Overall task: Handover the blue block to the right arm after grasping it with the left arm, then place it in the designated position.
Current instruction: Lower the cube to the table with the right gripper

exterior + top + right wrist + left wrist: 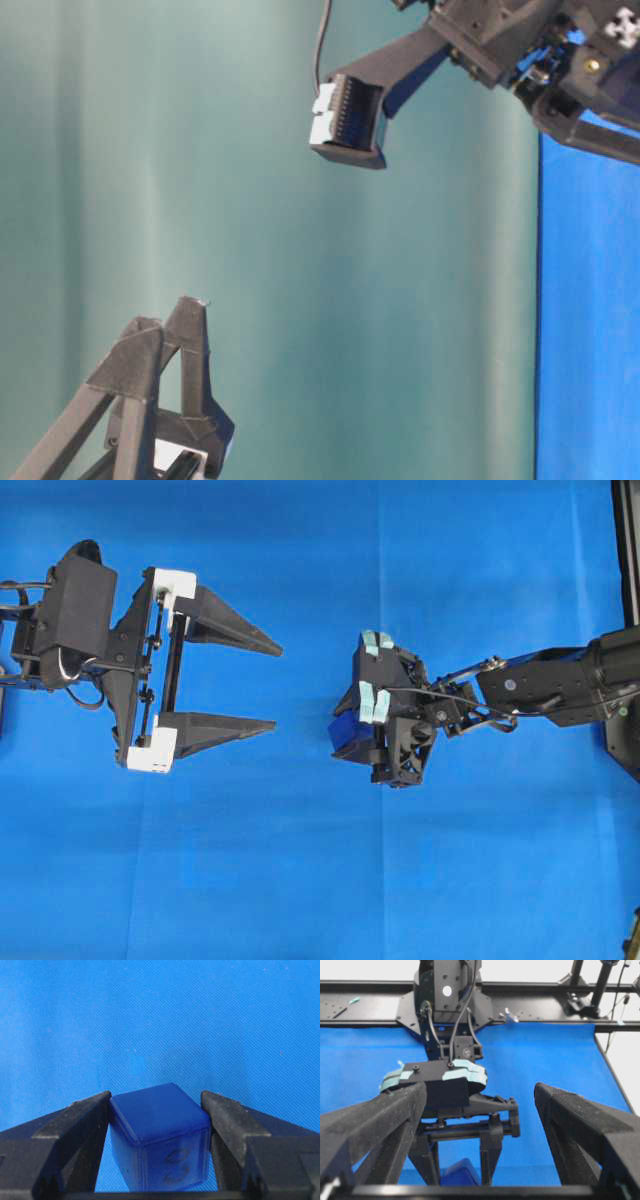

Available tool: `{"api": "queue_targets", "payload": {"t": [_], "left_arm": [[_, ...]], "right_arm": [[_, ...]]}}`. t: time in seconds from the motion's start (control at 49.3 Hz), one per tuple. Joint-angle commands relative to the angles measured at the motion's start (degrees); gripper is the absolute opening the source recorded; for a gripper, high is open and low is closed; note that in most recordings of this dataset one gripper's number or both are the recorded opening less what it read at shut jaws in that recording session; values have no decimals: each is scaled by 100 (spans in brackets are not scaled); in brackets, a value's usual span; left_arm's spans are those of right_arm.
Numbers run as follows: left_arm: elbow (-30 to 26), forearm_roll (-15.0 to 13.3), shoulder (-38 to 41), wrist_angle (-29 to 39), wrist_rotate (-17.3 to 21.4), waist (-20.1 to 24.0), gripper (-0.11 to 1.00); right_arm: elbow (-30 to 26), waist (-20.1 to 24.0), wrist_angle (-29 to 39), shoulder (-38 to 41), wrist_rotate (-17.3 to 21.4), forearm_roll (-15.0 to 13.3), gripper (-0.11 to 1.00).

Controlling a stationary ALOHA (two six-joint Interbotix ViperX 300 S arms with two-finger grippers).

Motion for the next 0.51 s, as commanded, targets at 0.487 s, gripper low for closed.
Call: {"api": "queue_targets", "payload": {"t": [0.487], "left_arm": [[-158, 9, -88, -35, 9, 9, 93]], "right_arm": [[-176, -53, -202, 132, -79, -9, 50]]}}
